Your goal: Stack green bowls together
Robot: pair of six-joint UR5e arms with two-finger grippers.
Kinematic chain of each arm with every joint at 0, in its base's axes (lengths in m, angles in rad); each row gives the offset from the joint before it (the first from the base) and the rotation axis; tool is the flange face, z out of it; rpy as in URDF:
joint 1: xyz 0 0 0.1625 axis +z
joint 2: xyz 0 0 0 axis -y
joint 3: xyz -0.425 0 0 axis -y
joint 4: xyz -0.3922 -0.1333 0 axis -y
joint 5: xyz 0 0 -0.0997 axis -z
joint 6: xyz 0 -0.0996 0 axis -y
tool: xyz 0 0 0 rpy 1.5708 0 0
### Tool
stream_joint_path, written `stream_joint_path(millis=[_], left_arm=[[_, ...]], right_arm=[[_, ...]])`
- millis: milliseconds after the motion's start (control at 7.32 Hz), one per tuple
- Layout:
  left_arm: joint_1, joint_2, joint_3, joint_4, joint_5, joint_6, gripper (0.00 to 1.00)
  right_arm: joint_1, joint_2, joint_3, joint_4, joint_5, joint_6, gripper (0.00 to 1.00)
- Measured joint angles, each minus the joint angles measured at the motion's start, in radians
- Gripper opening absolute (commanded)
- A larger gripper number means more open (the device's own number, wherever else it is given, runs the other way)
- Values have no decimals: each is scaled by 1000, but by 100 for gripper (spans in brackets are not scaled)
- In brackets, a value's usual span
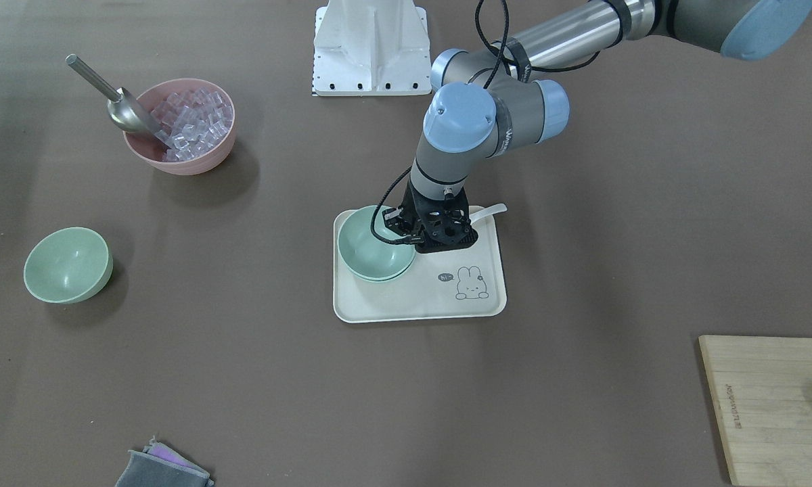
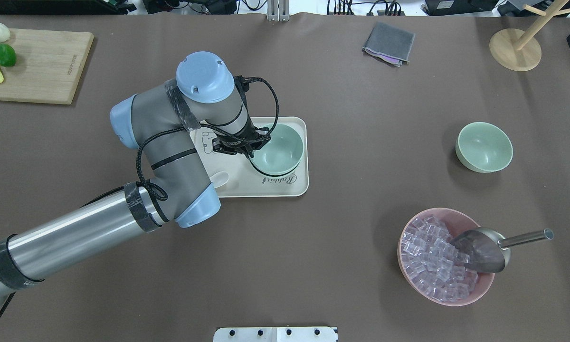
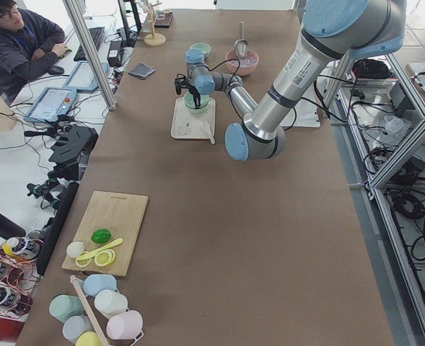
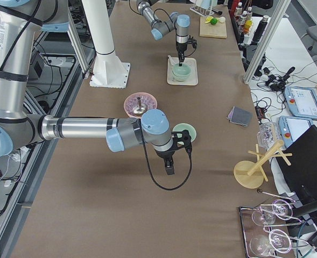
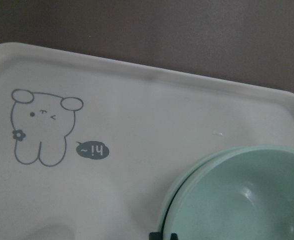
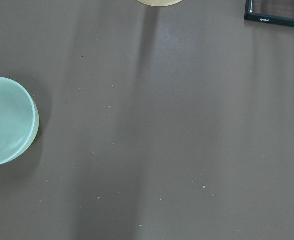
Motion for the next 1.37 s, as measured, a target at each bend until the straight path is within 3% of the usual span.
stream_joint_path(millis=[546, 820, 1093, 1366], left_arm=[[4, 0, 0, -6, 0, -2, 0], [4, 0, 0, -16, 0, 0, 5], [3, 0, 0, -18, 0, 2, 25], [3, 0, -2, -19, 0, 4, 35]], right_arm=[[0, 0, 0, 0, 0, 0, 99], [0, 0, 0, 0, 0, 0, 99], [0, 0, 0, 0, 0, 0, 99], [0, 0, 0, 0, 0, 0, 99]])
